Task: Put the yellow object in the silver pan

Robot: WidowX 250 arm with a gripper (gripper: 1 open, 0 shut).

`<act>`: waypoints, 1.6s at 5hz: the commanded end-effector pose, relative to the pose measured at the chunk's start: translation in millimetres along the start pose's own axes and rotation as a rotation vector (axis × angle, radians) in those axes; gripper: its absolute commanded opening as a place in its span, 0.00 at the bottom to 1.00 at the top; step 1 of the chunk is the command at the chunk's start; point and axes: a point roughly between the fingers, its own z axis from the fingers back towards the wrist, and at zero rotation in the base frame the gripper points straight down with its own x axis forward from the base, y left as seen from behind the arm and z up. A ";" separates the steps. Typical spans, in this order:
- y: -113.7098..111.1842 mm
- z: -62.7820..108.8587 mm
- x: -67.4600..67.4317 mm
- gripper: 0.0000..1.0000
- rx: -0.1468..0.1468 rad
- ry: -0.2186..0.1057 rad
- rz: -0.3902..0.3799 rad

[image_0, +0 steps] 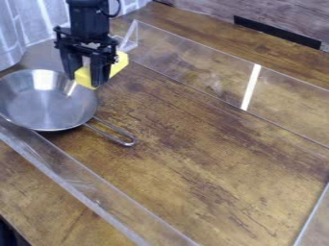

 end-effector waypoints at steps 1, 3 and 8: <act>14.9 35.8 -2.7 0.00 0.033 -0.097 0.028; 19.2 35.1 -7.2 0.00 0.028 -0.084 0.024; 27.0 27.7 -13.5 0.00 0.039 -0.058 0.012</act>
